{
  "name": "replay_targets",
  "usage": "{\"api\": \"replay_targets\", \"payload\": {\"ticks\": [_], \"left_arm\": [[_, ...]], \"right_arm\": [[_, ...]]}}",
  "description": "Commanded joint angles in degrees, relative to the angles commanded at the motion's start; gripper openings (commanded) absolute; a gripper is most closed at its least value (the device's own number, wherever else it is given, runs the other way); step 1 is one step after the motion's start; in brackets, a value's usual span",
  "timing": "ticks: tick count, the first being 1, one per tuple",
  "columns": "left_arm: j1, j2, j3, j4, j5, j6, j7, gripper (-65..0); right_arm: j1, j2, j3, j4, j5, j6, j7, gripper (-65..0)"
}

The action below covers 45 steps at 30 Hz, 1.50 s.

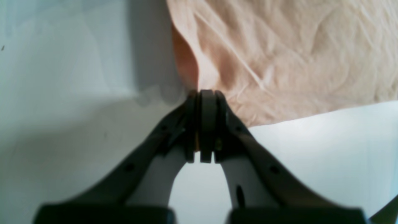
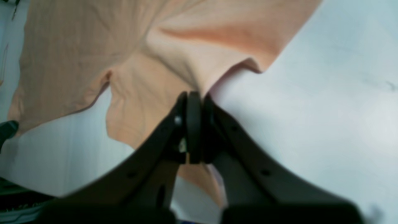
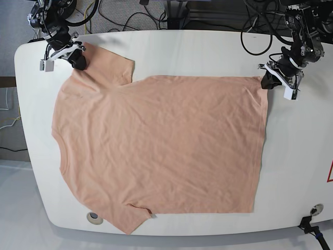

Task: Fold the T-shirt properly
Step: 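Pull both held corners away from the hem to straighten the shirt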

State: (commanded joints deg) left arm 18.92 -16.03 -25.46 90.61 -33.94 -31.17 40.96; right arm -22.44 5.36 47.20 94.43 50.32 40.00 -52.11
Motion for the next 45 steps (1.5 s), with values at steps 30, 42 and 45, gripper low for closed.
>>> {"api": "replay_targets", "payload": {"ticks": [30, 42, 45], "left_arm": [[13.7, 0.0, -8.0, 13.0, -1.2, -0.7, 3.4, -65.0], [7.0, 0.7, -7.6, 11.9, -0.2, -1.1, 4.4, -63.9], [7.0, 0.7, -7.6, 11.9, -0.2, -1.1, 4.4, -63.9]], "right_arm": [[-5.3, 3.7, 2.3, 8.3, -2.5, 0.0, 1.4, -65.0], [-2.0, 4.0, 2.3, 7.4, -6.3, -0.75, -0.2, -64.1], [-2.0, 4.0, 2.3, 7.4, -6.3, -0.75, -0.2, -64.1]]}}
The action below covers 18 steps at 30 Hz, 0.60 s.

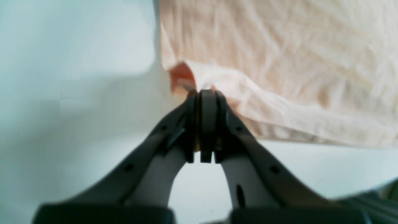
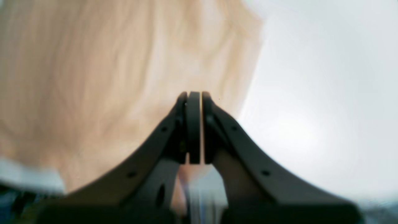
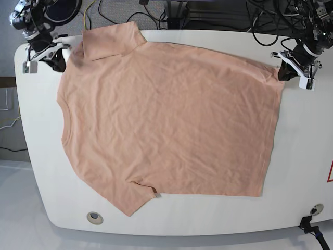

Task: Fold the T-shirt properly
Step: 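Pull both held corners away from the hem to straighten the shirt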

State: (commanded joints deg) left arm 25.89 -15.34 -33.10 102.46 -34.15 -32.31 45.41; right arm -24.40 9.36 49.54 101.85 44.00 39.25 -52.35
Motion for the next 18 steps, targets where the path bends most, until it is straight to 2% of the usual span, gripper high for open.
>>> {"api": "replay_targets", "payload": {"ticks": [9, 18], "left_arm": [[0.0, 0.0, -0.3, 2.0, 0.0, 0.0, 0.0, -63.8], [0.0, 0.1, -1.6, 2.7, 0.1, 0.0, 0.1, -63.8]], "right_arm": [[0.0, 0.0, 0.0, 0.3, 0.0, 0.0, -0.1, -64.1], [-0.1, -0.4, -0.2, 9.0, 0.1, -0.09, -0.3, -63.6]]}}
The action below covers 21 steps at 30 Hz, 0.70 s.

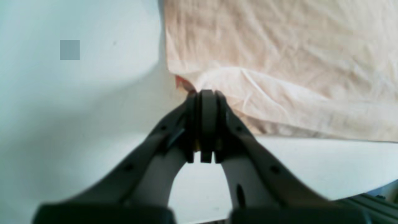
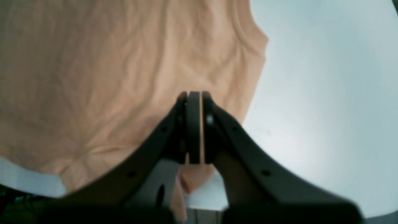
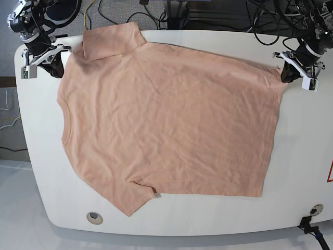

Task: Fold the T-shirt properly
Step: 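Pull both held corners away from the hem to straighten the shirt, then adjust the right gripper's grip on the shoulder corner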

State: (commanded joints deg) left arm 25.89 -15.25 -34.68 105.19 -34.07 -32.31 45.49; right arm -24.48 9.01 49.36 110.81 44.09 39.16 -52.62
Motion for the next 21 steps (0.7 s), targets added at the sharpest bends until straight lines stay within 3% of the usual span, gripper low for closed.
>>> {"api": "replay_targets", "payload": {"ticks": [4, 9, 11, 17, 21], "left_arm": [[0.0, 0.0, 0.0, 0.0, 0.0, 0.0, 0.0, -63.8], [0.0, 0.0, 0.0, -0.1, 0.0, 0.0, 0.0, -63.8], [0.0, 0.0, 0.0, -0.1, 0.0, 0.0, 0.0, -63.8], [0.0, 0.0, 0.0, -0.1, 0.1, -0.1, 0.0, -63.8], [0.0, 0.0, 0.0, -0.1, 0.1, -0.1, 0.0, -63.8]], "right_arm": [[-1.3, -1.2, -0.2, 0.0, 0.9, 0.18, 0.0, -59.6], [-5.5, -1.8, -0.3, 0.0, 11.8, 0.18, 0.0, -32.9], [-7.4, -1.9, -0.3, 0.0, 15.3, 0.18, 0.0, -26.9], [-12.4, -2.0, -0.4, -0.3, 21.5, 0.18, 0.0, -27.8], [-14.9, -2.0, -0.4, -0.4, 22.7, 0.18, 0.0, -27.8]]}}
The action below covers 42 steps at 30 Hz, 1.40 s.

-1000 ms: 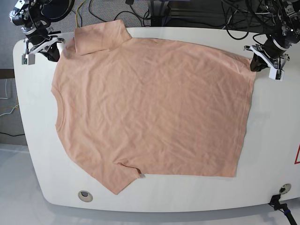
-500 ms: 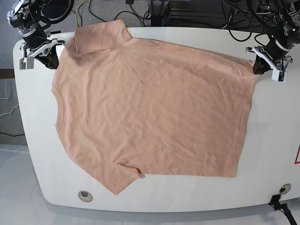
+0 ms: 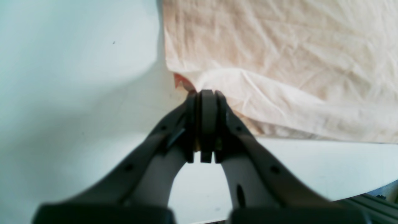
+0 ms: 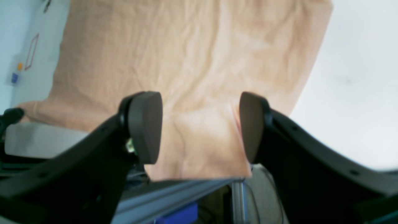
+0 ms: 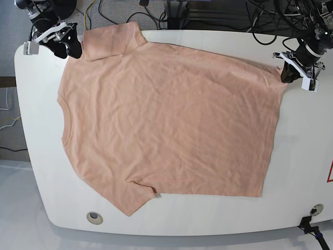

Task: Fold the T-shirt properly
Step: 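Adjust the right gripper's grip on the shoulder corner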

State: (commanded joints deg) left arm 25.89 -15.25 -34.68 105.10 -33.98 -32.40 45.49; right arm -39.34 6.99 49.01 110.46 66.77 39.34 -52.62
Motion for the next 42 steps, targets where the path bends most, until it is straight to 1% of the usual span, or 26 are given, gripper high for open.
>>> {"api": "replay_targets", "payload": {"ticks": [2, 4, 9, 13, 17, 23, 37, 42], "left_arm": [[0.0, 0.0, 0.0, 0.0, 0.0, 0.0, 0.0, -63.8], [0.0, 0.0, 0.0, 0.0, 0.0, 0.0, 0.0, -63.8], [0.0, 0.0, 0.0, 0.0, 0.0, 0.0, 0.0, -63.8], [0.0, 0.0, 0.0, -0.1, 0.0, 0.0, 0.0, -63.8], [0.0, 0.0, 0.0, -0.1, 0.0, 0.0, 0.0, -63.8], [0.0, 0.0, 0.1, -0.1, 0.0, 0.0, 0.0, -63.8], [0.0, 0.0, 0.2, -0.1, 0.0, 0.0, 0.0, -63.8], [0.0, 0.0, 0.2, -0.1, 0.0, 0.0, 0.1, -63.8]], "right_arm": [[-0.4, -0.1, -0.4, -0.5, -0.4, 0.0, -0.1, -27.8], [-1.1, 0.3, -2.6, -2.4, -0.3, 0.0, -0.9, -27.8], [-1.0, 0.2, -5.6, -8.8, -0.4, 0.0, -1.2, -27.8], [0.0, 0.4, -5.7, -11.5, -0.4, 0.0, -1.2, -27.8], [0.7, 2.3, -5.9, -13.6, -0.5, 0.0, -1.1, -27.8], [2.1, 2.3, -5.8, -13.9, -4.6, 0.0, -1.1, -27.8], [1.9, 1.9, -6.0, -14.0, -4.8, 0.0, -1.1, -27.8], [1.9, 1.9, -6.0, -14.0, -5.3, -0.44, -1.2, -27.8]]}}
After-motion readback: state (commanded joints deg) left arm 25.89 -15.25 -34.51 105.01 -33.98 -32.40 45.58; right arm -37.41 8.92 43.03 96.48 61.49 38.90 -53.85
